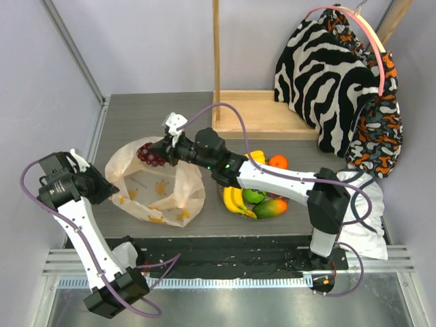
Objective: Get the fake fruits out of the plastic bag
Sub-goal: Take out the fake fruit from the plastic bag.
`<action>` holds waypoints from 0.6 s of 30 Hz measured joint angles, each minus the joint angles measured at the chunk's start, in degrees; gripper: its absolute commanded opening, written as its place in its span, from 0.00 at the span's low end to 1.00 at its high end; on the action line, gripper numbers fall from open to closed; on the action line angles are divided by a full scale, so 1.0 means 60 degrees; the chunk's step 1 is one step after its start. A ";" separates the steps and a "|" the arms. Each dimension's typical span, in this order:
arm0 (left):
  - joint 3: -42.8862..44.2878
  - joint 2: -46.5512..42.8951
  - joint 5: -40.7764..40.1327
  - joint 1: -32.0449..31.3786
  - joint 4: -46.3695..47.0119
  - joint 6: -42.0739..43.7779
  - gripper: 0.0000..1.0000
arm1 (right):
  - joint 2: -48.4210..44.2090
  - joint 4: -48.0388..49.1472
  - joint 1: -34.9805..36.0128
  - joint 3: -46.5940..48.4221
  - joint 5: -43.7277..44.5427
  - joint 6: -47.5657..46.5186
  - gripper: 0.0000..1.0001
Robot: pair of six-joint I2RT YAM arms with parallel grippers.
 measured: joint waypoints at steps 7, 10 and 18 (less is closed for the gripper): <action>-0.0295 0.0714 0.0229 0.0000 0.1304 -0.0903 0.00 | -0.0776 -0.0248 -0.0106 -0.0106 -0.1475 0.0404 0.01; -0.0328 0.1115 0.0517 0.0000 0.2025 -0.1446 0.00 | -0.0805 -0.0699 -0.0331 -0.0208 -0.2707 0.0481 0.01; -0.0306 0.1581 0.1089 0.0000 0.3483 -0.2452 0.00 | -0.1206 -0.1759 -0.0605 -0.0368 -0.4819 0.0554 0.01</action>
